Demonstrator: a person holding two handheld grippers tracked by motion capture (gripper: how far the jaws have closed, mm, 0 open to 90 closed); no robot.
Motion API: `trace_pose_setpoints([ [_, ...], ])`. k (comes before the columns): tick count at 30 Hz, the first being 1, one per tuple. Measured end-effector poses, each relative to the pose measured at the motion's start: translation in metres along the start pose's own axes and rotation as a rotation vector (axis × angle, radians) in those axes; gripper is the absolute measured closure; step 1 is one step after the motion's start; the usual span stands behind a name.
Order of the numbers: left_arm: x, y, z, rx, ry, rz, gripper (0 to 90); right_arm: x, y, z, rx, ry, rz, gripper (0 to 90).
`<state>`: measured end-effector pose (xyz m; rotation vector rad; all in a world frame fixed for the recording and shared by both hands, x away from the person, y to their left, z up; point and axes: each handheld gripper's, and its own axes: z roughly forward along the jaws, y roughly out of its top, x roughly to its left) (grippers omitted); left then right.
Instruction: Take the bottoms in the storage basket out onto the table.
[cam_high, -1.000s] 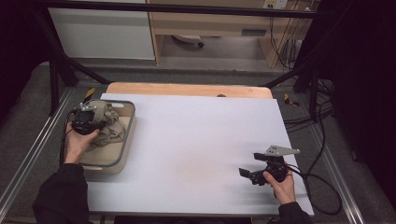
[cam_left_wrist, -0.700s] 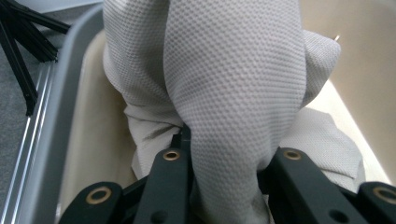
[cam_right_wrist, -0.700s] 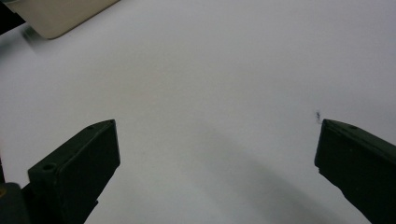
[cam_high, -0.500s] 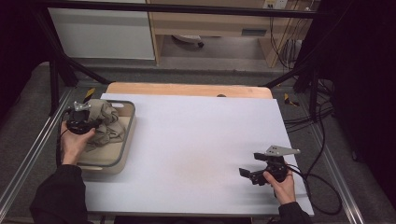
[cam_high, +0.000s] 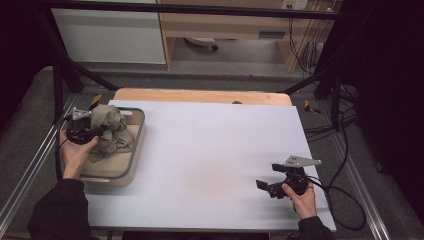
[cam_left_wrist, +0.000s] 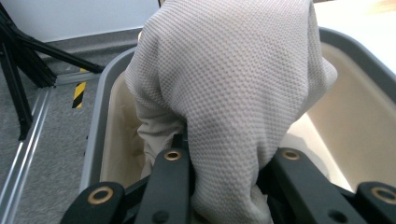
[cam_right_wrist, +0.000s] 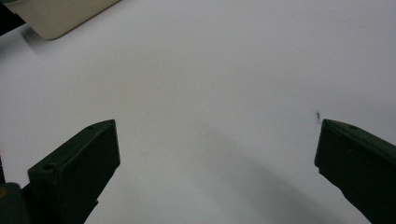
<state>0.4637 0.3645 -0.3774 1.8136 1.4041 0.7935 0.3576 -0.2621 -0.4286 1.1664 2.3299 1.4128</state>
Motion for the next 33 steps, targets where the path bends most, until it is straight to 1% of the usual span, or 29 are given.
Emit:
trace_pose_setpoints([
  [12, 0.000, 0.003, -0.013, -0.071, -0.025, -0.015, 74.7, 0.000, 0.000, 0.000, 0.000, 0.000, -0.001, 0.5],
  [20, 0.002, 0.004, -0.022, -0.107, -0.040, -0.027, 74.7, 0.000, 0.000, 0.000, 0.001, 0.000, -0.001, 0.5],
  [33, 0.001, 0.009, -0.037, -0.179, -0.067, -0.023, 74.7, 0.000, 0.000, 0.000, 0.001, 0.000, -0.001, 0.5],
])
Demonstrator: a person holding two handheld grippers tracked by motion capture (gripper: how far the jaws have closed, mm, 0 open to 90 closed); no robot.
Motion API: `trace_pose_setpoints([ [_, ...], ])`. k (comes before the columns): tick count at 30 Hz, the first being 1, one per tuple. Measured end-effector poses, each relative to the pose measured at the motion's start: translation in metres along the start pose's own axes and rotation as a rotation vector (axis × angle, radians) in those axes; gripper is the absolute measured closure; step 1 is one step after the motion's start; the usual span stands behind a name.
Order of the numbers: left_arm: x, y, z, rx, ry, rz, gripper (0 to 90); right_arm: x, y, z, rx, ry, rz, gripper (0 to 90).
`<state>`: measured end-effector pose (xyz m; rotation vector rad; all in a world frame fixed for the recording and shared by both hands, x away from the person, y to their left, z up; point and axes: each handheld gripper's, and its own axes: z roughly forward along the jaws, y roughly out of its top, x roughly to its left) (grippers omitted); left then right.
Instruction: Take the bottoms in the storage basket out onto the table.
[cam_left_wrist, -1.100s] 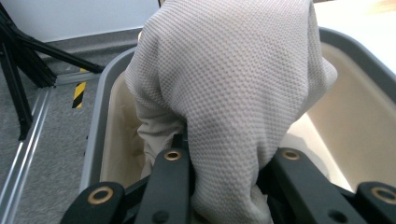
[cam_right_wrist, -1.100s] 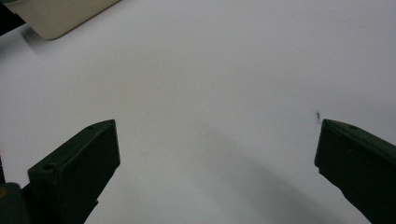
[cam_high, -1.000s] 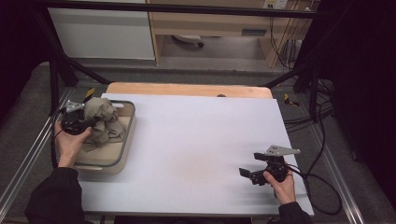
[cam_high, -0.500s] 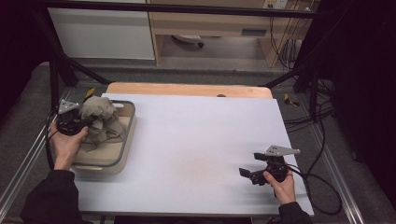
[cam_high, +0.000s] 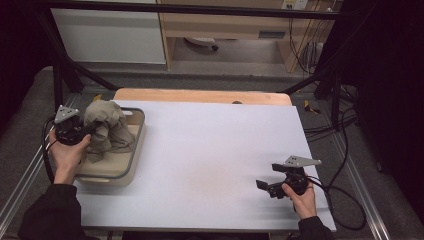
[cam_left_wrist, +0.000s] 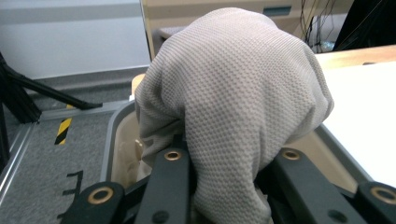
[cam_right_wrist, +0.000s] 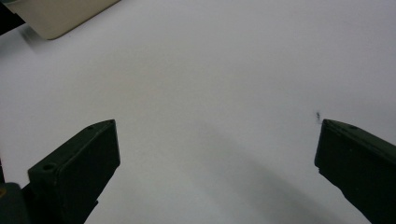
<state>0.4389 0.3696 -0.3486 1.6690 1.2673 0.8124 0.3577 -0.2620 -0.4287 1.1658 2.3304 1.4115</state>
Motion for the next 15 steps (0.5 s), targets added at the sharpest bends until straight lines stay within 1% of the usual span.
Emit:
trace_pose_setpoints([
  [12, -0.003, 0.004, -0.012, -0.059, -0.011, 0.005, 74.7, 0.000, 0.000, 0.000, 0.000, -0.001, 0.000, 0.5],
  [15, -0.003, 0.005, -0.015, -0.083, -0.014, -0.010, 74.7, 0.000, 0.000, 0.000, 0.000, -0.001, 0.000, 0.5],
])
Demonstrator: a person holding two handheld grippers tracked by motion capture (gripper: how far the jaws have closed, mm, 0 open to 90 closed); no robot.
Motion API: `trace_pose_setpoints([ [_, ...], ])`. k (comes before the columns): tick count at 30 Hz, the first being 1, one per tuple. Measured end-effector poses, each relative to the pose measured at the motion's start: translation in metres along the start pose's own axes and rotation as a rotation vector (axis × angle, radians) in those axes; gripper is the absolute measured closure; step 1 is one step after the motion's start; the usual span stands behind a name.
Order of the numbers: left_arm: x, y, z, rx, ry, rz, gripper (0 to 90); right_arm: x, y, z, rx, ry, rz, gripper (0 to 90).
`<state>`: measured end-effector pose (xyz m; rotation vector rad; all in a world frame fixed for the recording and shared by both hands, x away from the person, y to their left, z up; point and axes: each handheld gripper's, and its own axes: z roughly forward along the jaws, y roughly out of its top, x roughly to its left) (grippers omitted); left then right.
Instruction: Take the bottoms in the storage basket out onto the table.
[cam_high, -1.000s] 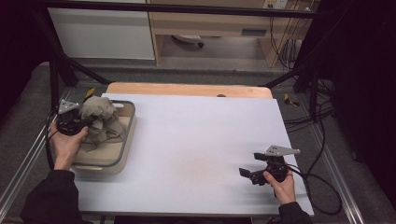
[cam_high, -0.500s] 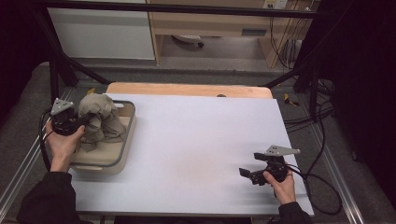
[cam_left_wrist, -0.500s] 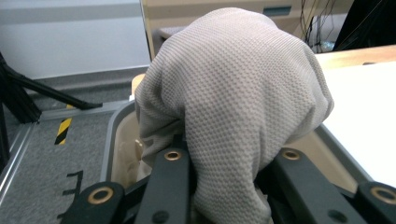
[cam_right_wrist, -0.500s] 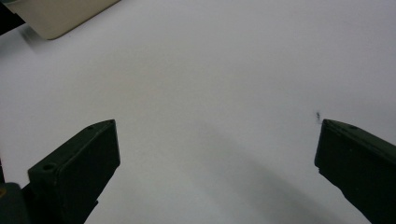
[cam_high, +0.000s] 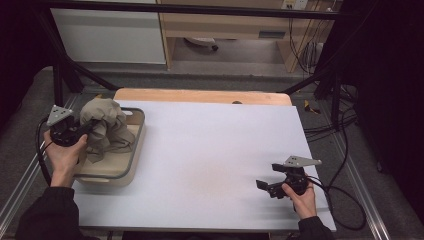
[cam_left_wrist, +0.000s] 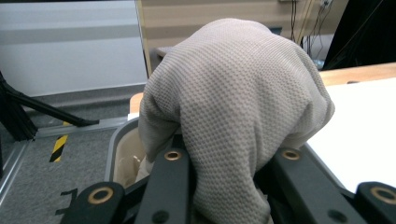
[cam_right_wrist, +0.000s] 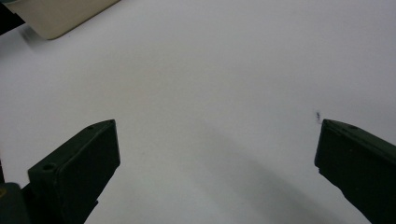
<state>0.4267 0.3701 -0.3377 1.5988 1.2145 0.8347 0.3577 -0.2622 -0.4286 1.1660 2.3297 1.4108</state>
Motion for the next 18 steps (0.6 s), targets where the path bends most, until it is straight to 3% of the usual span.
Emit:
trace_pose_setpoints([
  [18, -0.004, 0.014, -0.018, -0.101, -0.007, -0.009, 74.7, 0.000, 0.000, 0.001, 0.002, -0.001, 0.000, 0.5],
])
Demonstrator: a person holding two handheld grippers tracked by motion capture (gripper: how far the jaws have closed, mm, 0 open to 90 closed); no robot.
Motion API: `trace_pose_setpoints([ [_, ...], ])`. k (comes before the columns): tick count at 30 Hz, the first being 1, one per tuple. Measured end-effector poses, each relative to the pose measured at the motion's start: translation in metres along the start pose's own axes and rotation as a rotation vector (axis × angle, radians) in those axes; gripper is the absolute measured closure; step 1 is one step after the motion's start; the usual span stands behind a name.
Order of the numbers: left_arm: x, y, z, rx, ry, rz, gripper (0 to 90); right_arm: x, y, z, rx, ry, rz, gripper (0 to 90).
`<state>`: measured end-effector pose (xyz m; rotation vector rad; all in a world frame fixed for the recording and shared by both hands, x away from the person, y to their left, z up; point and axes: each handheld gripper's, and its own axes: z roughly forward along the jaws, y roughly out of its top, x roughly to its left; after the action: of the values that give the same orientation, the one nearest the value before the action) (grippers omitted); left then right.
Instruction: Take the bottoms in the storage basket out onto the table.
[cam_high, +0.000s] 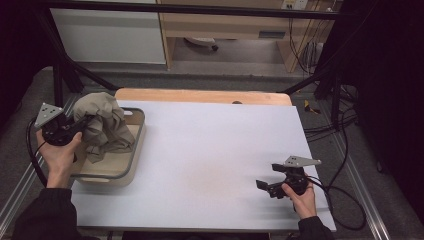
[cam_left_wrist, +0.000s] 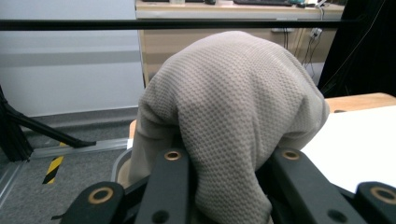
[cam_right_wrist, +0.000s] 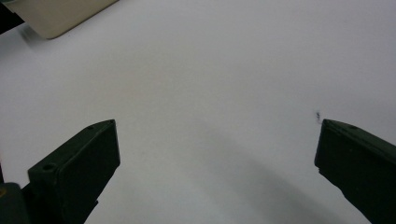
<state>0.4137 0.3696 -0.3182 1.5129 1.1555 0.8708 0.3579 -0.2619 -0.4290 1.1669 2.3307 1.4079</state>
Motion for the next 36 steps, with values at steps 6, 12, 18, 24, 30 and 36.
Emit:
trace_pose_setpoints([
  [6, -0.004, 0.004, -0.004, -0.029, -0.011, -0.003, 74.7, 0.000, 0.000, 0.000, 0.001, 0.001, 0.001, 0.5],
  [12, -0.006, 0.009, -0.008, -0.056, -0.017, -0.003, 74.7, 0.000, 0.000, 0.000, 0.001, 0.001, 0.000, 0.5],
  [18, -0.009, 0.014, -0.013, -0.083, -0.030, -0.010, 74.7, 0.000, 0.000, 0.000, 0.000, 0.001, 0.000, 0.5],
  [24, -0.013, 0.019, -0.016, -0.113, -0.038, -0.012, 74.8, 0.000, 0.000, 0.000, 0.000, 0.000, 0.000, 0.5],
  [30, -0.017, 0.023, -0.020, -0.144, -0.047, -0.015, 74.8, 0.000, 0.000, 0.000, 0.002, -0.001, 0.000, 0.5],
  [36, -0.022, 0.028, -0.024, -0.167, -0.058, -0.017, 74.9, 0.000, 0.000, 0.000, -0.001, -0.001, 0.000, 0.5],
])
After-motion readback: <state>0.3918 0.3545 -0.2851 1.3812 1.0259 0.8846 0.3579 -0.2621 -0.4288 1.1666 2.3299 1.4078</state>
